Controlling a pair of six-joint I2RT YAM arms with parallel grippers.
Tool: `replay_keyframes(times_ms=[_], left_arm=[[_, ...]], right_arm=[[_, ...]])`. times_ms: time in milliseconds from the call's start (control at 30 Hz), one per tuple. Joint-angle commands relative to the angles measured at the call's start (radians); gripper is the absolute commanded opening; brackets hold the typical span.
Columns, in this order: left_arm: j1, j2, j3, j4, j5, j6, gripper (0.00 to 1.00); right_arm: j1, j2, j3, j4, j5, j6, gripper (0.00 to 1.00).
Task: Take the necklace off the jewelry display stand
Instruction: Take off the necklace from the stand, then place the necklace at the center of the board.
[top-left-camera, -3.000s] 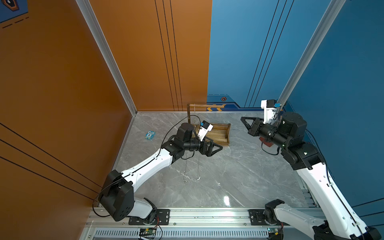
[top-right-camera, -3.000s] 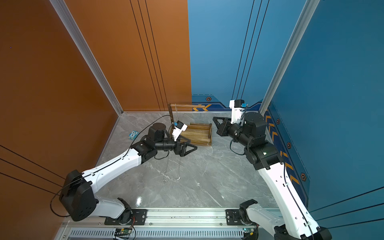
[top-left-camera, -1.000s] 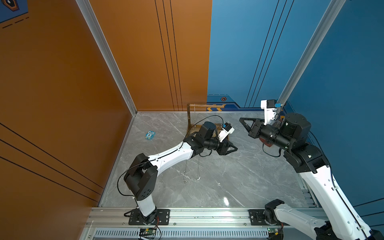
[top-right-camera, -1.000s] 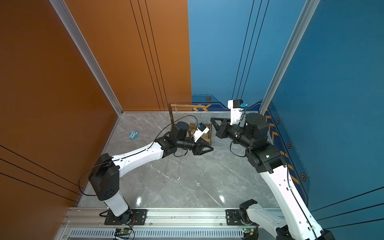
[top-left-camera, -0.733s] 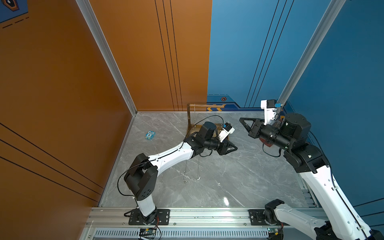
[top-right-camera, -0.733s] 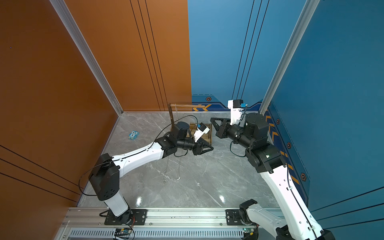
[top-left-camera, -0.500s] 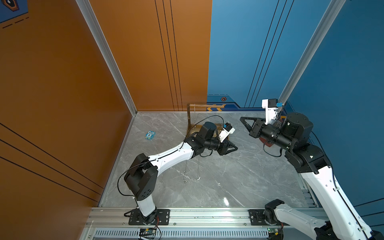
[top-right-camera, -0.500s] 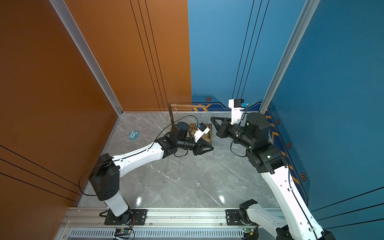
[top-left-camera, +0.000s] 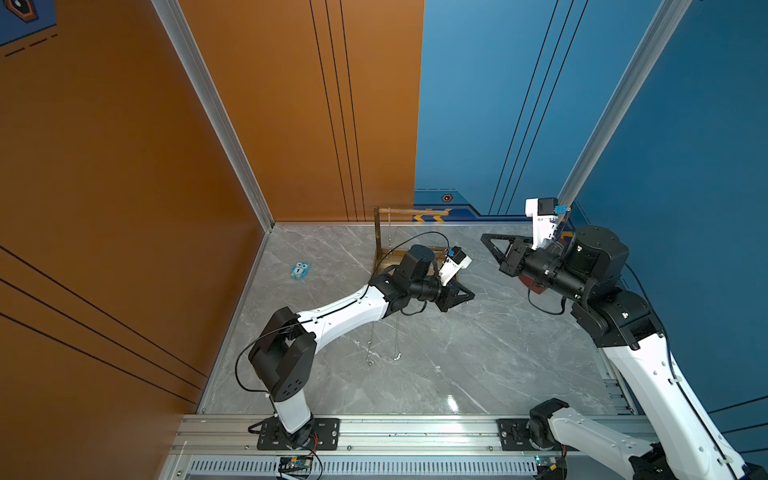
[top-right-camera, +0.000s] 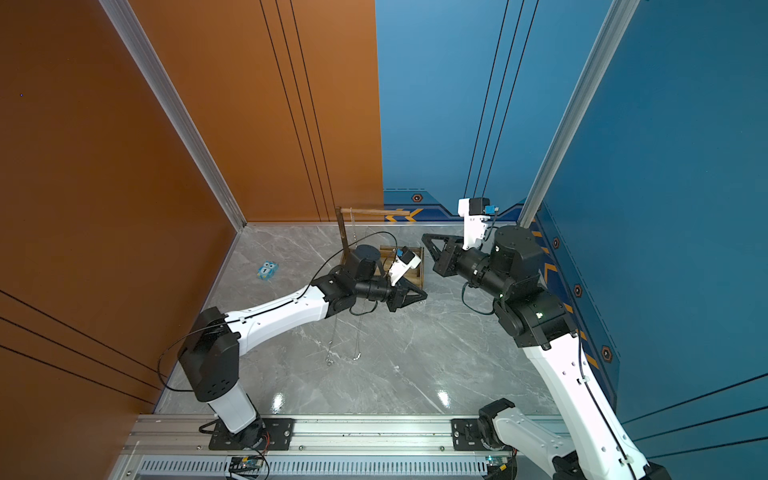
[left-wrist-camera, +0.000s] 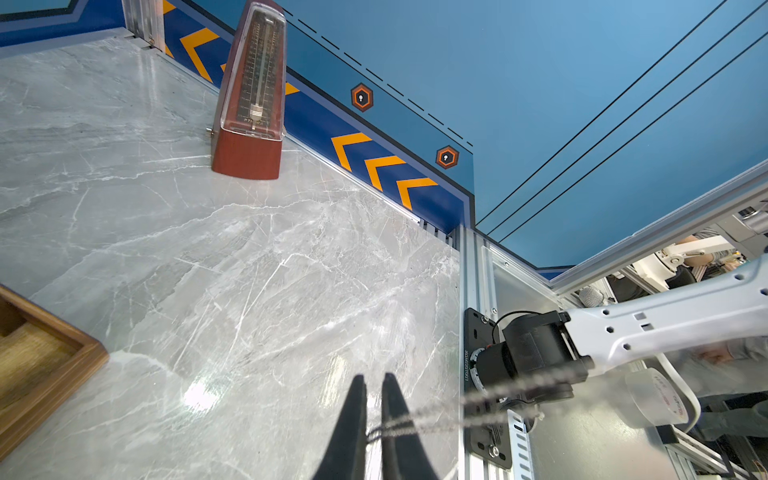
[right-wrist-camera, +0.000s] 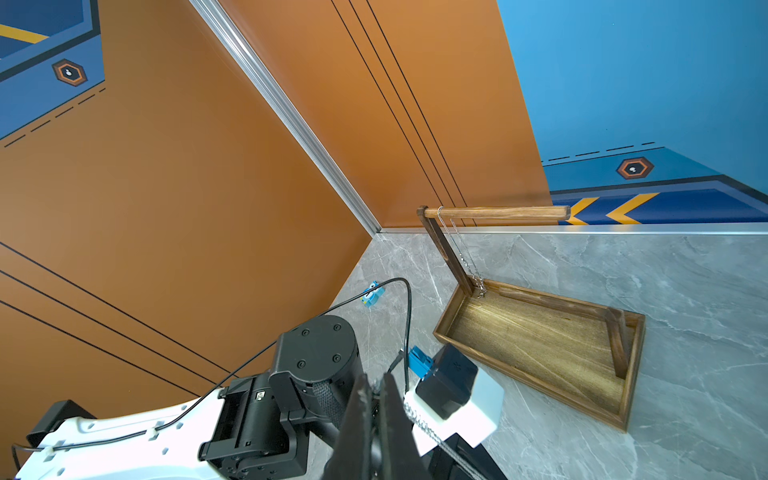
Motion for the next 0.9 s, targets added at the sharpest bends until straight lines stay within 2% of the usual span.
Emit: replay_keyframes(times_ms=[0,167,467,867], left_arm=[[-0.011,-0.013,-0.019,0.016,-0.018,0.001,0.09],[-0.014,-0.034,-0.043,0.016,-0.039,-0.008,0.0],[-0.05,-0.082,-0.104,0.018,-0.094,-0.03,0.0],[-0.077,-0.171,-0.244,0.036,-0.153,-0.15,0.0]], right_arm=[[0.003,-0.02,0.03,-0.023,-0.008,0.005,0.0],[0.004,-0.024,0.024,-0.028,-0.005,0.007,0.0],[0.006,-0.037,-0.005,-0.037,-0.013,0.008,0.0],[0.069,-0.06,-0.112,-0.049,-0.002,0.023,0.0]])
